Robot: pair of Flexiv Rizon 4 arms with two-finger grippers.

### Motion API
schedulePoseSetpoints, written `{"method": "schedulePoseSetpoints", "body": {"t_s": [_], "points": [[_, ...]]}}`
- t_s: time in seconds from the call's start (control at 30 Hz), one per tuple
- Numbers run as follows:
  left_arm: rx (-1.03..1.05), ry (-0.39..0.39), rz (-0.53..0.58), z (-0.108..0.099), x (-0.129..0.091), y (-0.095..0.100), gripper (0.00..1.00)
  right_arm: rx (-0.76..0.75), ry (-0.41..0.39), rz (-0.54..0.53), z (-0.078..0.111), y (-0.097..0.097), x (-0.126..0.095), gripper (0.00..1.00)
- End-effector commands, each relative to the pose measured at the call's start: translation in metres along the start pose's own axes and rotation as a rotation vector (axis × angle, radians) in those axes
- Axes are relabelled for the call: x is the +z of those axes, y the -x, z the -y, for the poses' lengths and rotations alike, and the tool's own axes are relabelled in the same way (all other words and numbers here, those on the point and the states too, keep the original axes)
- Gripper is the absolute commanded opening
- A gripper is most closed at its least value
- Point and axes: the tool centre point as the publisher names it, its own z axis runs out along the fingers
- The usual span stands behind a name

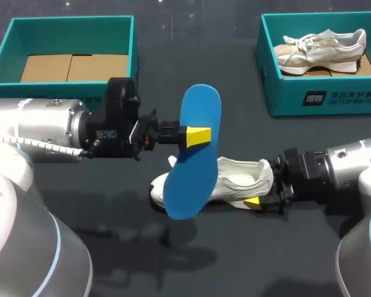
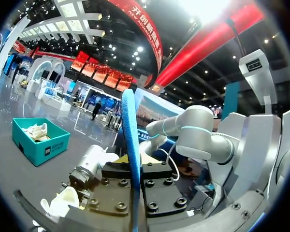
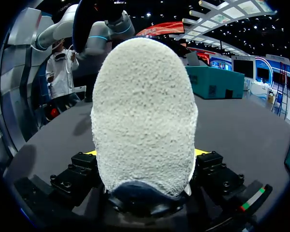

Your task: Take the shoe out of the shoebox, open the shoe tongue, remove and reinsert the insole, then place the shoe into the shoebox

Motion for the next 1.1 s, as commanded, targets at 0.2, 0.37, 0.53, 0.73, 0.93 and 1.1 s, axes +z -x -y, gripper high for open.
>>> {"method": "schedulePoseSetpoints", "body": {"t_s": [0.2,0.37,0.53,0.73,0.93,1.1], "points": [[0.007,-0.037,0.029,-0.001,-0.003,-0.005,0.00,0.000,-0.003,0.001,0.000,-0.002,0.001,0.00],[0.004,-0.045,0.035,0.000,-0.005,-0.002,0.00,0.000,-0.003,0.001,0.000,-0.002,0.001,0.00],[0.004,-0.045,0.035,0.000,-0.005,-0.002,0.00,0.002,-0.012,0.002,-0.001,-0.001,-0.002,1.00],[0.004,-0.045,0.035,0.000,-0.005,-0.002,0.00,0.020,-0.079,0.006,-0.003,-0.001,-0.010,1.00],[0.004,-0.045,0.035,0.000,-0.005,-0.002,0.00,0.058,-0.201,0.009,-0.004,-0.004,-0.021,1.00],[0.004,-0.045,0.035,0.000,-0.005,-0.002,0.00,0.087,-0.326,0.003,-0.008,-0.006,-0.033,1.00]]}}
